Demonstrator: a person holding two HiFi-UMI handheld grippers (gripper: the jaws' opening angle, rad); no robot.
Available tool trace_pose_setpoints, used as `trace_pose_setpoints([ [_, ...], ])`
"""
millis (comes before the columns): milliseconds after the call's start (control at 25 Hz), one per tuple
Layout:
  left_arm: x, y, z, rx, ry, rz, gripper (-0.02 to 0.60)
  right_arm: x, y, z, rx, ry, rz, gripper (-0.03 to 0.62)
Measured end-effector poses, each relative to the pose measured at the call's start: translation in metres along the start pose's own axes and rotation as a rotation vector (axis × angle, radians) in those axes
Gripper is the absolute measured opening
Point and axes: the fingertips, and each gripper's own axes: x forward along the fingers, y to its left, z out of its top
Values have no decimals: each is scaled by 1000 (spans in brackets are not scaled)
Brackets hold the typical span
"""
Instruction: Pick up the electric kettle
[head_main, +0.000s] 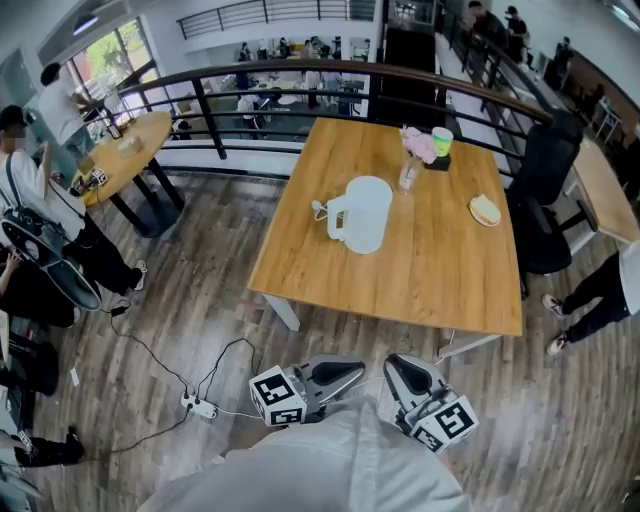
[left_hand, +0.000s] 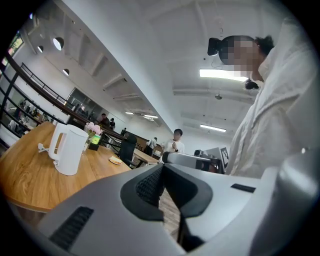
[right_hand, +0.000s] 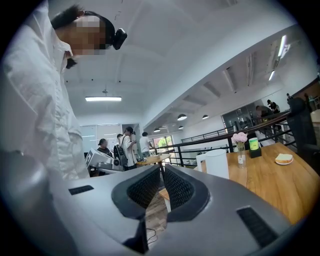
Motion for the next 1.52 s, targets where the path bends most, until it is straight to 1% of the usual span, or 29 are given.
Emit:
trace_pose_setpoints([
  [160, -1, 39, 17, -3, -5, -3, 6, 33, -20, 1, 22, 26, -6, 18],
  [360, -2, 83, 42, -12, -1, -19, 6, 73, -46, 16, 42, 31, -48, 18],
  [600, -9, 142, 71, -14, -4, -36, 6, 136, -68, 34, 18, 40, -64, 18],
  [760, -17, 188, 86, -2, -4, -23, 6, 172, -84, 44, 2, 22, -77, 18],
  [960, -21, 237, 102, 33, 3, -11, 6, 209, -102, 52, -2, 5, -95, 18],
  [1160, -19, 266, 104, 77, 33, 2, 6, 227, -116, 52, -9, 16, -119, 18],
  [1320, -11, 293, 97, 115, 61, 16, 6, 227, -135, 40, -27, 52, -165, 18],
  [1520, 6, 334, 90, 184, 78, 88, 6, 218, -173, 23, -32, 110, -223, 18],
])
